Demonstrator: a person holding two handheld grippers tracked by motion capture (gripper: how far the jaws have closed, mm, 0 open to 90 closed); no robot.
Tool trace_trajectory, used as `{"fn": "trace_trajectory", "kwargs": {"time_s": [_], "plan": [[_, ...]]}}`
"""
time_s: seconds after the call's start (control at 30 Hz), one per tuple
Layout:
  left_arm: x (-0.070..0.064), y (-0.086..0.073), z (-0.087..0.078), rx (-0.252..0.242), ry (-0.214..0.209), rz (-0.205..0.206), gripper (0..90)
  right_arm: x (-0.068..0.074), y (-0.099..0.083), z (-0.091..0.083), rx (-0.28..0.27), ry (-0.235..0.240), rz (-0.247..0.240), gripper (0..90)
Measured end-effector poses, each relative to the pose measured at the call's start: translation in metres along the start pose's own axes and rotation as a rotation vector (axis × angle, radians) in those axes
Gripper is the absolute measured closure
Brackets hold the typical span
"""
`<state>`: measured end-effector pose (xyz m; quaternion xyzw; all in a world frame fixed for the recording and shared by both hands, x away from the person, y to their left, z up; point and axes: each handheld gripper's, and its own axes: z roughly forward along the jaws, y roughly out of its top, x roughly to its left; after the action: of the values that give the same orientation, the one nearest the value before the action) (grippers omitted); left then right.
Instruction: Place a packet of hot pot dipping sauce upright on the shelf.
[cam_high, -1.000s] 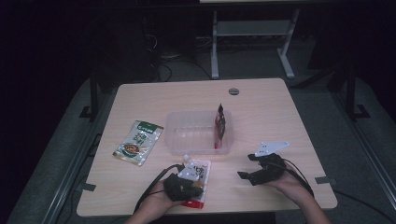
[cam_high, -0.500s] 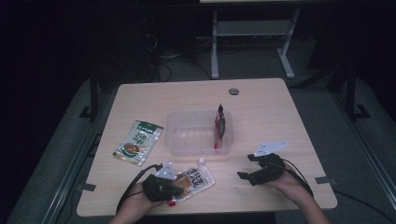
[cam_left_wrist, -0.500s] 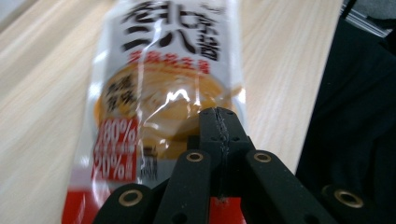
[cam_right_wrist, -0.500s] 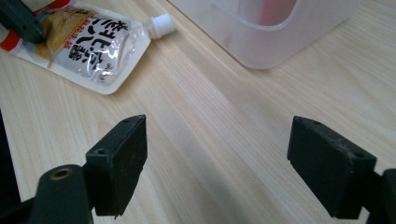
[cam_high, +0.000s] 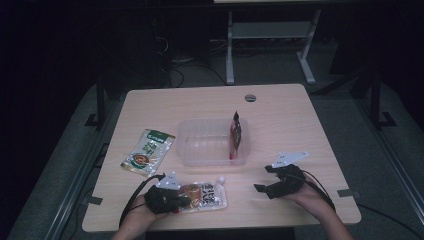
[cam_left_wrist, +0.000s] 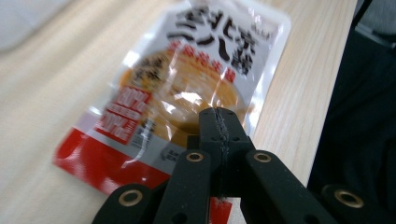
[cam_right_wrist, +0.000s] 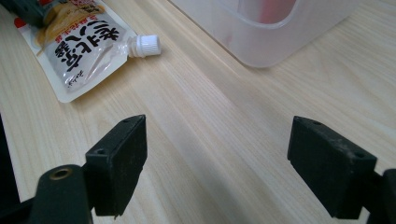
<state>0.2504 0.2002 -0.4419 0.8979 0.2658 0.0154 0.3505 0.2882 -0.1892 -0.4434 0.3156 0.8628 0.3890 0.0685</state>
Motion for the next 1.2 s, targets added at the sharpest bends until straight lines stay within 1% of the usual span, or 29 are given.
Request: {"fn": "trace_trajectory", "kwargs": {"time_s": [0.03, 0.07, 0.1, 0.13, 0.17, 0.23, 0.3, 0.33, 0.37, 0.43, 0.47, 0.5, 0.6, 0.67, 0.7, 0.73, 0.8, 0.87, 0.9, 0.93, 1.03, 1.07, 1.1, 1.13, 1.17, 1.2], "plan": [[0.006, -0.001, -0.009, -0.003, 0.050, 0.004, 89.8, 0.000, 0.000, 0.000, -0.001, 0.002, -0.003, 19.5], [0.010, -0.003, -0.013, -0.001, 0.070, -0.006, 89.8, 0.000, 0.000, 0.000, -0.001, 0.002, -0.004, 19.5], [0.015, -0.006, -0.017, -0.005, 0.083, -0.023, 89.8, 0.000, -0.001, 0.000, 0.001, 0.002, -0.003, 19.5], [0.015, -0.006, -0.017, -0.005, 0.083, -0.023, 89.8, 0.000, -0.001, 0.000, 0.001, 0.002, -0.003, 19.5], [0.023, -0.012, -0.024, 0.006, 0.112, -0.046, 89.8, 0.000, -0.001, 0.000, 0.004, 0.003, -0.003, 19.5], [0.028, -0.018, -0.027, 0.015, 0.121, -0.089, 89.8, 0.000, -0.001, 0.001, 0.007, 0.002, -0.004, 19.5], [0.029, -0.023, -0.027, 0.040, 0.124, -0.109, 89.9, 0.000, -0.001, 0.001, 0.006, 0.002, -0.004, 19.5], [0.029, -0.023, -0.025, 0.045, 0.125, -0.117, 89.8, 0.000, -0.001, 0.001, 0.006, 0.001, -0.003, 19.5], [0.028, -0.023, -0.023, 0.057, 0.122, -0.119, 89.8, -0.001, -0.001, 0.001, 0.006, -0.001, -0.003, 19.6], [0.026, -0.021, -0.018, 0.070, 0.117, -0.103, 89.8, 0.000, 0.000, 0.001, 0.005, 0.000, -0.004, 19.5], [0.026, -0.021, -0.018, 0.070, 0.117, -0.103, 89.8, 0.000, 0.000, 0.001, 0.005, 0.000, -0.004, 19.5], [0.024, -0.019, -0.014, 0.071, 0.110, -0.094, 89.8, 0.000, 0.000, 0.001, 0.004, 0.000, -0.006, 19.6], [0.019, -0.012, -0.008, 0.054, 0.101, -0.071, 89.8, 0.001, 0.000, 0.000, 0.007, 0.003, 0.000, 19.5], [0.018, -0.010, -0.007, 0.053, 0.093, -0.068, 89.8, 0.000, 0.000, 0.001, 0.004, 0.003, -0.007, 19.5], [0.016, -0.007, -0.002, 0.058, 0.089, -0.052, 89.8, 0.000, 0.000, 0.001, 0.005, 0.004, -0.008, 19.5], [0.016, -0.007, -0.002, 0.058, 0.089, -0.052, 89.8, 0.000, 0.000, 0.001, 0.005, 0.004, -0.008, 19.5], [0.014, -0.003, 0.006, 0.058, 0.077, -0.040, 89.8, 0.000, 0.000, 0.001, 0.007, 0.007, -0.002, 19.5], [0.013, -0.001, 0.008, 0.054, 0.075, -0.032, 89.8, 0.001, 0.000, 0.002, 0.011, 0.014, 0.001, 19.6], [0.011, 0.004, 0.013, 0.060, 0.077, -0.012, 89.8, 0.002, 0.000, 0.002, 0.013, 0.015, 0.000, 19.5], [0.011, 0.004, 0.013, 0.060, 0.077, -0.012, 89.8, 0.002, 0.000, 0.002, 0.013, 0.015, 0.000, 19.5], [0.009, 0.009, 0.018, 0.069, 0.081, 0.020, 89.8, 0.004, 0.002, 0.004, 0.017, 0.043, 0.016, 18.8], [0.009, 0.010, 0.017, 0.066, 0.079, 0.020, 89.8, 0.004, 0.003, 0.004, 0.017, 0.047, 0.016, 17.9], [0.010, 0.011, 0.016, 0.050, 0.074, 0.016, 89.7, 0.005, 0.003, 0.004, 0.016, 0.056, 0.019, 17.7], [0.010, 0.011, 0.016, 0.050, 0.074, 0.016, 89.5, 0.005, 0.004, 0.004, 0.017, 0.068, 0.020, 16.6], [0.011, 0.015, 0.015, 0.024, 0.062, 0.006, 89.0, 0.006, 0.004, 0.004, 0.018, 0.078, 0.025, 16.0], [0.011, 0.015, 0.015, 0.024, 0.062, 0.006, 89.0, 0.006, 0.004, 0.004, 0.018, 0.078, 0.025, 16.0]]}}
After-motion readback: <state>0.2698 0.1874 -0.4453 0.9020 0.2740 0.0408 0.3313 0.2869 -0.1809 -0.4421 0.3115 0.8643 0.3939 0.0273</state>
